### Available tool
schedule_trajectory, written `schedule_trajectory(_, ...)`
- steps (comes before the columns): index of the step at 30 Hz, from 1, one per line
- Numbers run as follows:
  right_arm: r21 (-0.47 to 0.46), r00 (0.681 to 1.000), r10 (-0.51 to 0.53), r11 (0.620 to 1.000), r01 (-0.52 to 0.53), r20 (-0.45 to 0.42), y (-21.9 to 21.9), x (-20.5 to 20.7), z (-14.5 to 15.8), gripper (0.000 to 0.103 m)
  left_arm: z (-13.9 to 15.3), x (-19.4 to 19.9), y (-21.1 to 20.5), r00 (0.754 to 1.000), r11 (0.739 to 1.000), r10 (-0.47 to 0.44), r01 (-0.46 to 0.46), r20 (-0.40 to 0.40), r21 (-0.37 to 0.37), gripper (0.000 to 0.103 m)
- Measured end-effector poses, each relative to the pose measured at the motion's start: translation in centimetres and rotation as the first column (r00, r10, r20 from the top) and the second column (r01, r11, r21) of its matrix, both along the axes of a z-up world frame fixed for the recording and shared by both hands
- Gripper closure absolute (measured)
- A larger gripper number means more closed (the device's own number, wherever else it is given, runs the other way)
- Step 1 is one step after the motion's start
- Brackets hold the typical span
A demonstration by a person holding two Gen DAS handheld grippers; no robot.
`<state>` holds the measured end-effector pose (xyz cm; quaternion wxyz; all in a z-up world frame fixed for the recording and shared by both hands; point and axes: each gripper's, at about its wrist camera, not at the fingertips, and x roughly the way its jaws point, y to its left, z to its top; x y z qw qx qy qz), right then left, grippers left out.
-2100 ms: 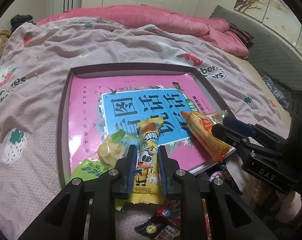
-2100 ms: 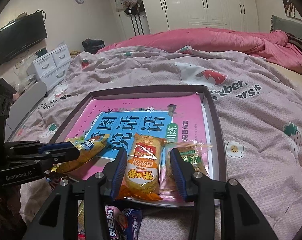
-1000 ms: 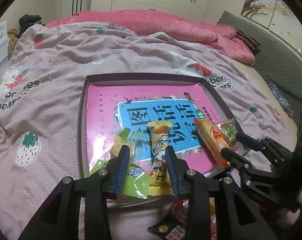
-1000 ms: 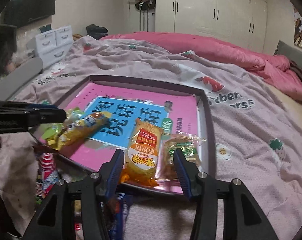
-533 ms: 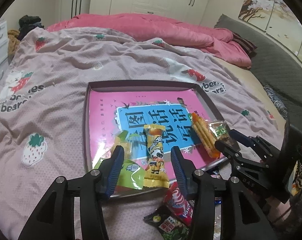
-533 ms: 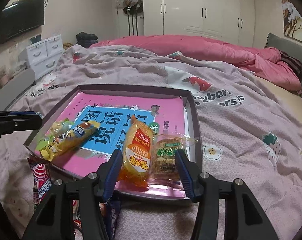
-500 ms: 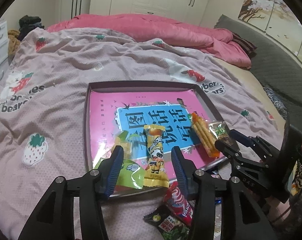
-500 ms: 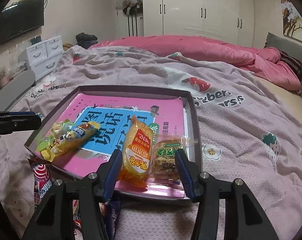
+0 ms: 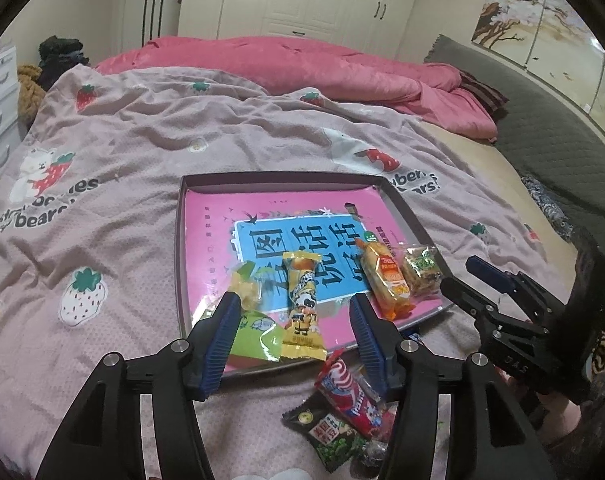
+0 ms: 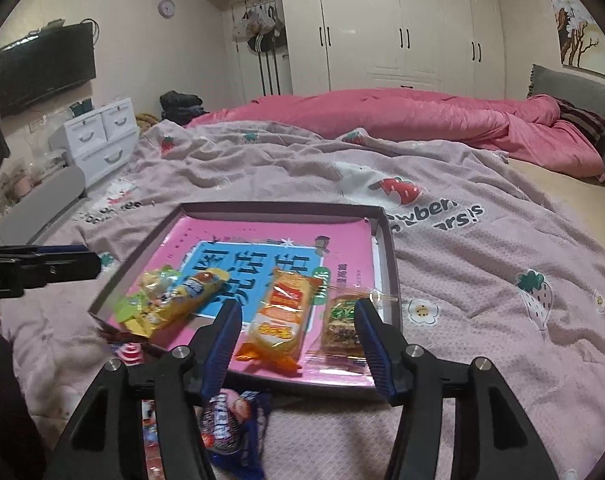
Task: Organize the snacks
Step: 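Withdraw both open grippers from the tray toward the remaining snack pile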
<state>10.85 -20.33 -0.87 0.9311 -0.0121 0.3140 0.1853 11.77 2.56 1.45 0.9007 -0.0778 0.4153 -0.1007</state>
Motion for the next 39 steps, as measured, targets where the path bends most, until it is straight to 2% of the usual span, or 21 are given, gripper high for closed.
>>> schedule_trajectory(9,0.014,0.998,0.059,0.998,-0.06,0.024,1.2,-2.5,1.5,0.04,0.7,-1.6,0.2,1.0,1.0,-0.007,0.007,0.003,-0.019,0.039)
schedule_trajectory(16,0.014,0.996,0.092,0.996,-0.092,0.012,1.7,-4.6,1.8,0.038,0.5,-2.6,-0.1,1.0,1.0,-0.025,0.025,-0.017,-0.018,0.038)
schedule_trajectory(30,0.032,0.993,0.109,0.994,-0.107,-0.049,1.3,-7.0,1.6,0.038,-0.4,-4.3,-0.9,0.996,0.998,-0.06,0.059,-0.059,-0.019,0.038)
schedule_trajectory(39,0.02,0.984,0.128,0.992,-0.127,-0.12,1.5,-7.8,0.5,0.038,-1.1,-4.8,-1.0,0.993,0.997,-0.07,0.069,-0.091,-0.021,0.038)
